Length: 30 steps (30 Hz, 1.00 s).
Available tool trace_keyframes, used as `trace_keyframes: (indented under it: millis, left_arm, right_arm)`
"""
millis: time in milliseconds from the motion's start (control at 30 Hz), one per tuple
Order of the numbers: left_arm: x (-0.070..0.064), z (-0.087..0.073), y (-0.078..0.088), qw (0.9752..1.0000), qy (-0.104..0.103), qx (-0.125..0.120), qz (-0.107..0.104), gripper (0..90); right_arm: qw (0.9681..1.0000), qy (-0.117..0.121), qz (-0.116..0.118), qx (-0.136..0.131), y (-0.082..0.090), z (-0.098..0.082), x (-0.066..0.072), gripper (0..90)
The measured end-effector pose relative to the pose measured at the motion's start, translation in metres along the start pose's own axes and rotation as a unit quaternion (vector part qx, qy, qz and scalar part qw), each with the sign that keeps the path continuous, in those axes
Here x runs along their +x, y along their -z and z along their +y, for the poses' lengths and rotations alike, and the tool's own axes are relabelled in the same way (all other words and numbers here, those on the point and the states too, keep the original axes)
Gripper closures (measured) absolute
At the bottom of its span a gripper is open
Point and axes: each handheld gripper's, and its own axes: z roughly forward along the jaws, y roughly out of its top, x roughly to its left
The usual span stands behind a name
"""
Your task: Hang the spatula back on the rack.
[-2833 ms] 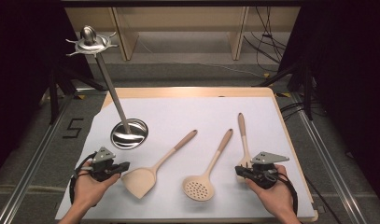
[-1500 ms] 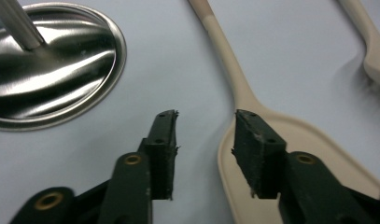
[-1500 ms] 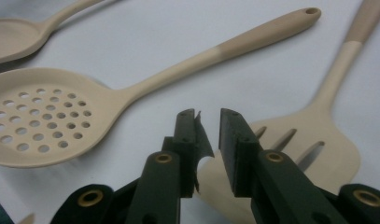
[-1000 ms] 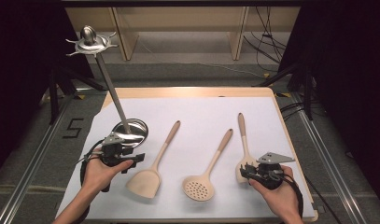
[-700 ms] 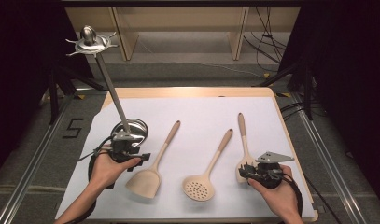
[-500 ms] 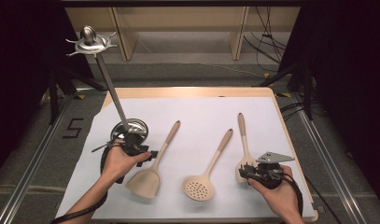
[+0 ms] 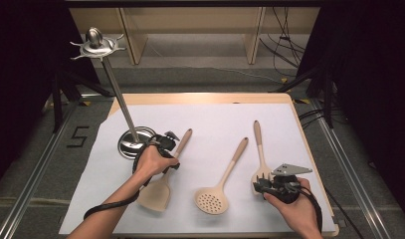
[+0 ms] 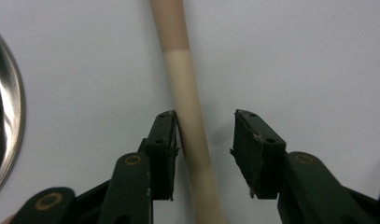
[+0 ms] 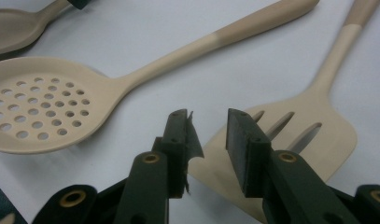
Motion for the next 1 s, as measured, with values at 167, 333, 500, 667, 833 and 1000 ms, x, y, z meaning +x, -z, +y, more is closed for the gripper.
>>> trace_keyframes:
  millis: [167,333,500,667,833,1000]
  left_arm:
    - [0.003,0.009,-0.004,0.9987,-0.019,0.043,0.018,63.2]
    - [0.003,0.011,-0.008,0.9991,0.008,0.034,0.025,74.0]
    - [0.006,0.012,-0.006,0.9976,0.056,0.040,0.014,76.9]
    - [0.016,0.006,-0.003,0.9967,0.076,0.023,-0.016,78.3]
    - [0.019,-0.001,0.003,0.9974,0.065,-0.015,-0.026,78.4]
    - [0.020,-0.012,0.019,0.9965,0.051,-0.049,-0.046,78.4]
  right_arm:
    - [1.0000,0.000,0.004,0.007,0.000,0.000,0.000,69.2]
    - [0.9999,0.002,0.007,0.014,-0.001,-0.001,0.001,68.8]
    - [0.9999,0.009,0.005,0.009,-0.001,-0.001,0.000,68.6]
    - [0.9999,0.010,0.007,0.005,-0.001,-0.001,-0.001,68.5]
    - [0.9999,0.010,0.005,0.005,-0.002,-0.001,-0.001,68.5]
    - [0.9999,0.009,0.007,0.001,-0.001,-0.001,-0.001,68.5]
